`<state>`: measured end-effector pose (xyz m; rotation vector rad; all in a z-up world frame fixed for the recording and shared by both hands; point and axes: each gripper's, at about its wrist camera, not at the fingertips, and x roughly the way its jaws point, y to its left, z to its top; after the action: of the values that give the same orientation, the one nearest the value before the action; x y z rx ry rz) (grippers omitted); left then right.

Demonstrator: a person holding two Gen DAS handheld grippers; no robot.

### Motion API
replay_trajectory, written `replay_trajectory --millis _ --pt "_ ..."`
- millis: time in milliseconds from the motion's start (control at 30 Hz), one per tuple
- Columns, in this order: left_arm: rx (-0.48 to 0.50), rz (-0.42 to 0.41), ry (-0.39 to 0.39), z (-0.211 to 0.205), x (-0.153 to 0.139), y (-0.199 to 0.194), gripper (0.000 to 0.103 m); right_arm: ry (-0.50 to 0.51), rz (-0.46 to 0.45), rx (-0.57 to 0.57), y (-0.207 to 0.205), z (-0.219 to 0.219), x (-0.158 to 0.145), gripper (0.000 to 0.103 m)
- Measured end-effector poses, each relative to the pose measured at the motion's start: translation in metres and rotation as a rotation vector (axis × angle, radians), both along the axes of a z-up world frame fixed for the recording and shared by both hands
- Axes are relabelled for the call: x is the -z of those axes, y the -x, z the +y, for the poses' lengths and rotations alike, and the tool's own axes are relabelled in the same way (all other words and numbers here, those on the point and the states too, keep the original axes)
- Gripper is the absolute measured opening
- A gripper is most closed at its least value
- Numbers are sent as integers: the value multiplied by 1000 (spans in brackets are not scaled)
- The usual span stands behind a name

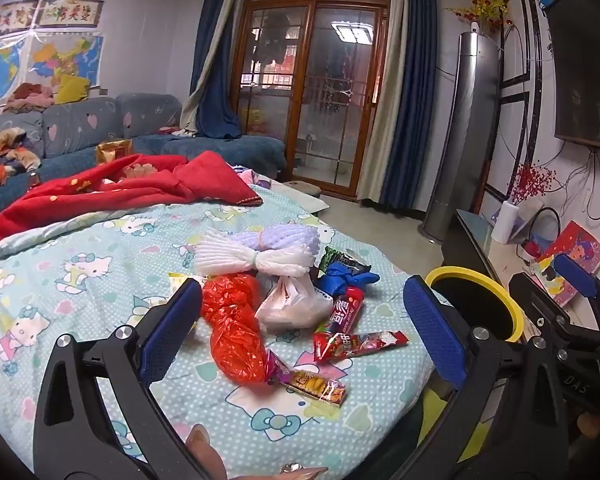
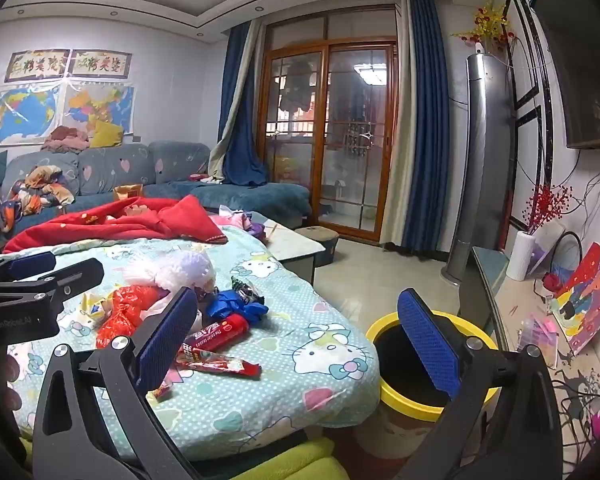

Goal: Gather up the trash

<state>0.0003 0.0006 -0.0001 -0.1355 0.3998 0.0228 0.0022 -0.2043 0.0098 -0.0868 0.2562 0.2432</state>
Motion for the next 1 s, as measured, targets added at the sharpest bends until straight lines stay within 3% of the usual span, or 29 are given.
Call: replay_trajectory --millis 1000 --pt "5 2 -11 -5 6 1 93 8 9 8 -3 0 5 97"
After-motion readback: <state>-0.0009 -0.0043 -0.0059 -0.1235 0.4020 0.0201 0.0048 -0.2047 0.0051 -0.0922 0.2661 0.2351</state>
